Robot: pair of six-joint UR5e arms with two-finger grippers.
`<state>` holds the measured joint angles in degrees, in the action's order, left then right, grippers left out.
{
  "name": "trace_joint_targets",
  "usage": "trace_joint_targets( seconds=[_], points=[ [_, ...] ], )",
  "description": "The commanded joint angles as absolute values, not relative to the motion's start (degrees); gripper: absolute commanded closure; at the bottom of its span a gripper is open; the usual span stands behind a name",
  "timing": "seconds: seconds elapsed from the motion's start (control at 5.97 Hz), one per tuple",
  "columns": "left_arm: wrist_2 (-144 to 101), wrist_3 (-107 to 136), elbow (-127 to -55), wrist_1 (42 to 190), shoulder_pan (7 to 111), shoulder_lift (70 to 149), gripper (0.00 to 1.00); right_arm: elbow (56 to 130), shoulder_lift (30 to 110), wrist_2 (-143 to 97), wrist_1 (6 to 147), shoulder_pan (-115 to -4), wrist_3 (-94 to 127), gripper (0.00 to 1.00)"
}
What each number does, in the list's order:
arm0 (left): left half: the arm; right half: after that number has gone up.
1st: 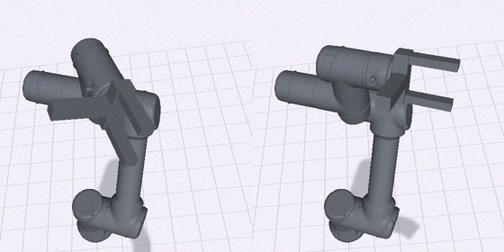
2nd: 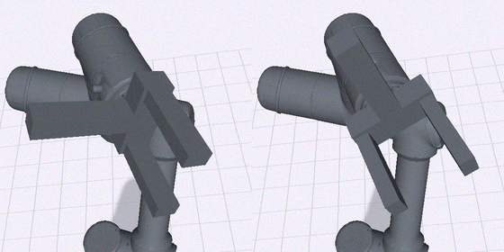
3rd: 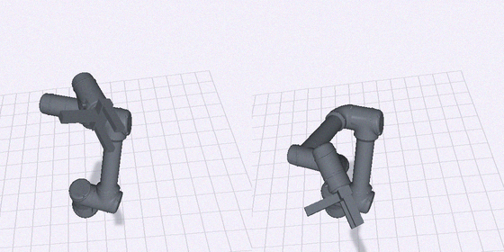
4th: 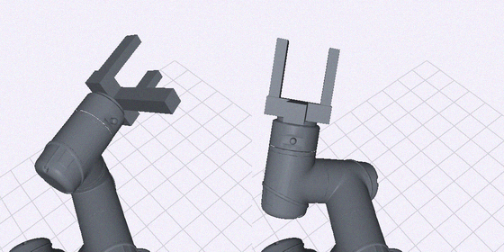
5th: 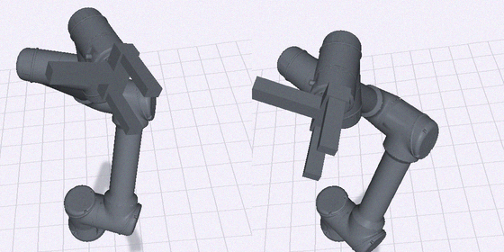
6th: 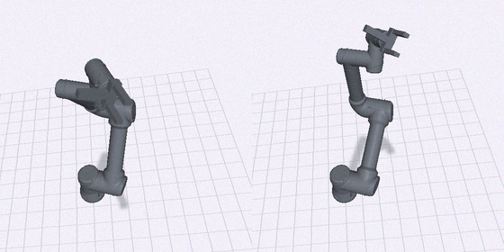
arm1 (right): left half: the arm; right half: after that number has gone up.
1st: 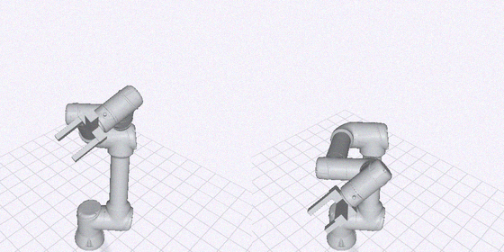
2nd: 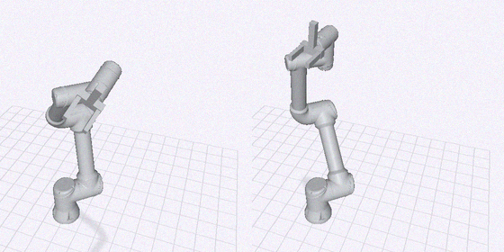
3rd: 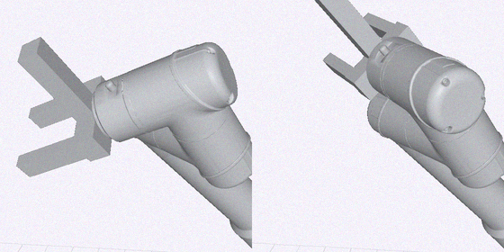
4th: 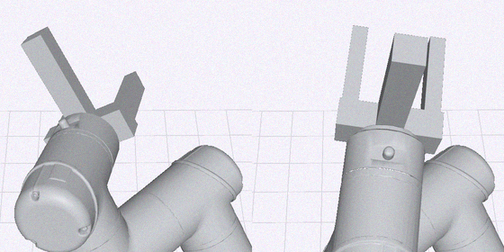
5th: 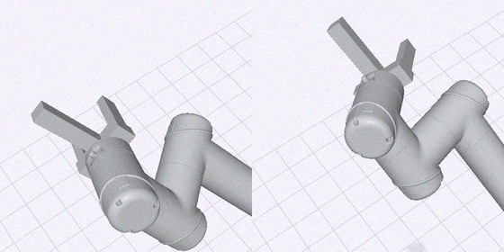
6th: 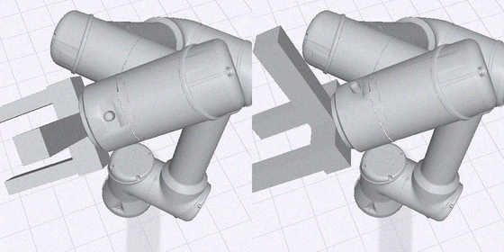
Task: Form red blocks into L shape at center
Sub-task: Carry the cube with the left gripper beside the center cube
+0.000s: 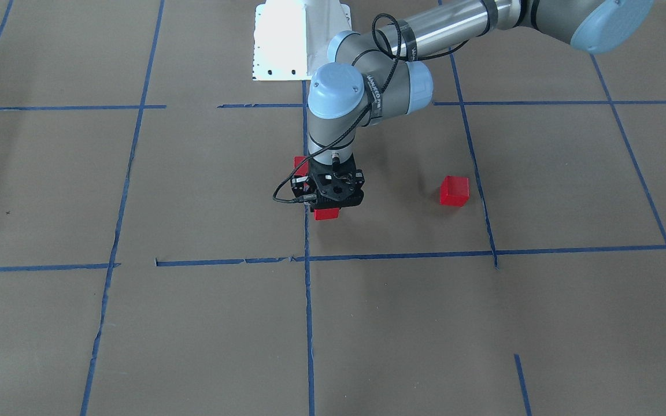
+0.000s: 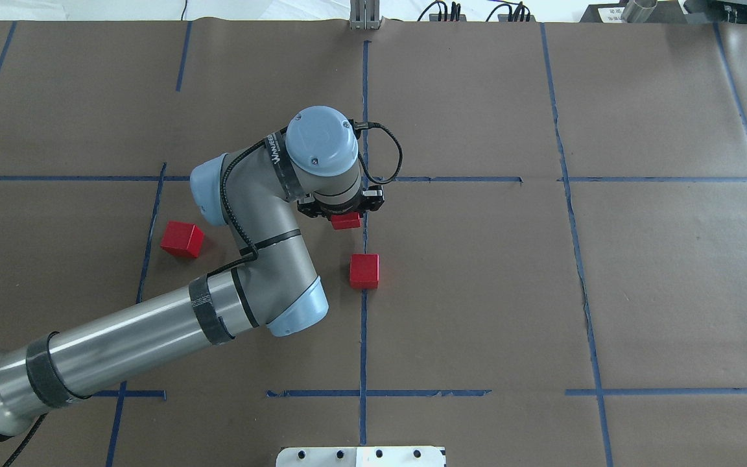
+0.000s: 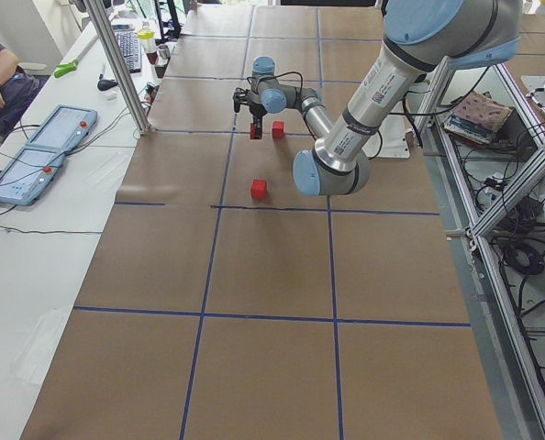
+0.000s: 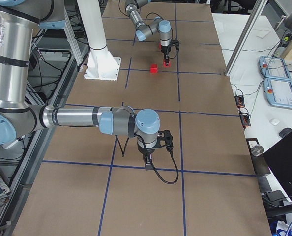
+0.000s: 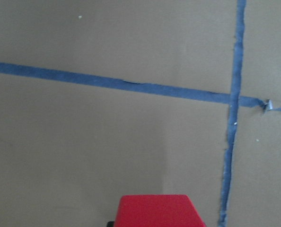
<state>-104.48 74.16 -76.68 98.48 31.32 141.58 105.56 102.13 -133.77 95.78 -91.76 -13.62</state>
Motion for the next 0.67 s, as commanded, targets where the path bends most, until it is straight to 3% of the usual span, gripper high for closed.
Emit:
trace_joint_targets(
  seconds=[0.0,0.5],
  points=[
    [-104.68,73.48,-74.71,98.44,30.85,143.17,1.00,105.56,102.13,-133.77,95.80,-91.76,-13.62,0.00],
    [-104.85,73.04,-73.13,98.44,29.62,143.88,1.00,105.38,102.22,-133.77,95.80,-91.76,-13.62,0.00]
  ],
)
